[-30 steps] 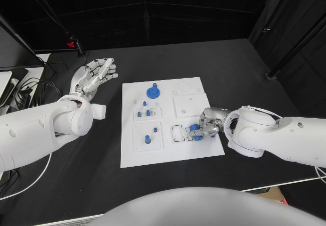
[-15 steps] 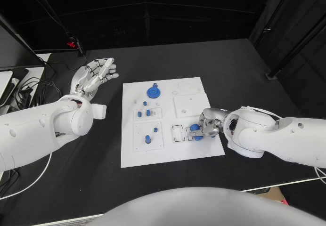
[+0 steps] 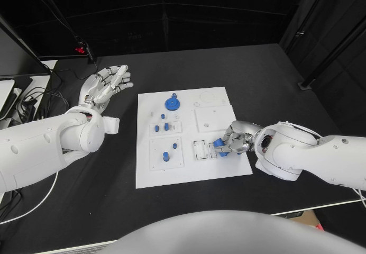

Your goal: Assemble the parts on the task board

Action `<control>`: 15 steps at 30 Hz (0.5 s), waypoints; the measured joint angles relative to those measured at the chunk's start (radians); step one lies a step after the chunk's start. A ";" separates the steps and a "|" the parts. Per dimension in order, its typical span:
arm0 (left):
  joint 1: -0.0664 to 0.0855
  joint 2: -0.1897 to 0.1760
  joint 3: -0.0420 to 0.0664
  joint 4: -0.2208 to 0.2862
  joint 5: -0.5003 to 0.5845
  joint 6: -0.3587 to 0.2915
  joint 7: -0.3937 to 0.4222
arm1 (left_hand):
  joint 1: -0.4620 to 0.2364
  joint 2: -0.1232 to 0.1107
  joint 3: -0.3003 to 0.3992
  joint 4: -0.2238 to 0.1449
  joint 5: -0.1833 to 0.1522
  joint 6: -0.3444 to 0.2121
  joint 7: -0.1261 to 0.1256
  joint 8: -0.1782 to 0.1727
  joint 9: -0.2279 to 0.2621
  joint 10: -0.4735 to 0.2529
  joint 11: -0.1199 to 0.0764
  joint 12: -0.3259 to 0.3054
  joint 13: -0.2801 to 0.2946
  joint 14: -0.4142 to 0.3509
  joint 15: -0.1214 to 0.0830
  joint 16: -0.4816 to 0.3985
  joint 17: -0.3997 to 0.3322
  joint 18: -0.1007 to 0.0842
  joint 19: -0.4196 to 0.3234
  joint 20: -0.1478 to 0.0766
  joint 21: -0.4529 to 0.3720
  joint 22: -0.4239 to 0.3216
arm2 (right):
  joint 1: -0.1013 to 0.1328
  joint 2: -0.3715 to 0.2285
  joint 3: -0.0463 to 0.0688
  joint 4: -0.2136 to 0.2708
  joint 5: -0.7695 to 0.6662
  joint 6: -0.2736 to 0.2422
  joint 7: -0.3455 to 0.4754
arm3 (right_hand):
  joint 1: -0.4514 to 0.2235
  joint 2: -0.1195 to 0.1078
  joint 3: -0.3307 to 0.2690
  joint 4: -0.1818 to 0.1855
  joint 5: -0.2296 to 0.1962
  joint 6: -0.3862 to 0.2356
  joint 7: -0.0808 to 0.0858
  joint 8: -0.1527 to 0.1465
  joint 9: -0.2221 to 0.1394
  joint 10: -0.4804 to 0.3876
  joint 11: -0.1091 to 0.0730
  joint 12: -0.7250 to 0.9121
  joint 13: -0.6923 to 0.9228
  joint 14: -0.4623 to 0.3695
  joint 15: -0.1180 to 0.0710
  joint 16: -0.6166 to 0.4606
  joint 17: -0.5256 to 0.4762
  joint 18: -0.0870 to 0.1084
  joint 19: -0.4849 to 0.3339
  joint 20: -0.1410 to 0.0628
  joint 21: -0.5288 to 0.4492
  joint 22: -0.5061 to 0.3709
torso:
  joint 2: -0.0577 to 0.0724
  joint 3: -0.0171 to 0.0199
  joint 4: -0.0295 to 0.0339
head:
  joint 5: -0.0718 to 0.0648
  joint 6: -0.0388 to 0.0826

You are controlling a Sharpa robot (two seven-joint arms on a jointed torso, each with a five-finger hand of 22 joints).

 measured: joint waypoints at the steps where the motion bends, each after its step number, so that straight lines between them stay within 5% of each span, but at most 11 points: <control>1: 0.000 -0.001 0.000 0.000 0.000 0.000 0.000 | 0.000 0.000 0.000 0.000 0.000 0.000 0.000 0.000 0.000 0.000 0.000 0.000 0.000 0.000 0.000 0.000 0.000 0.000 0.000 0.000 0.000 0.000 | -0.001 -0.004 -0.002 0.002 0.013 -0.013 0.008 | 0.001 0.001 0.004 -0.004 0.004 0.002 0.002 -0.005 -0.005 0.000 0.000 0.000 0.000 0.000 0.000 0.000 0.000 0.000 0.000 0.000 0.000 0.000 | 0.000 0.0001 0.0000 | 0.000 0.000; 15: -0.002 -0.003 0.000 0.000 0.000 0.000 0.000 | 0.000 0.000 0.000 0.000 0.000 0.000 0.000 0.000 -0.001 0.000 0.000 0.000 0.000 0.000 0.000 0.000 -0.001 0.000 0.000 0.000 0.000 0.000 | -0.007 -0.057 -0.006 0.037 0.299 -0.176 0.130 | 0.024 -0.003 0.020 -0.021 0.027 0.020 0.020 -0.026 -0.012 0.000 -0.008 0.000 0.000 0.000 0.000 0.000 0.000 0.000 0.000 0.000 0.000 0.000 | 0.000 0.0004 -0.0009 | 0.001 0.000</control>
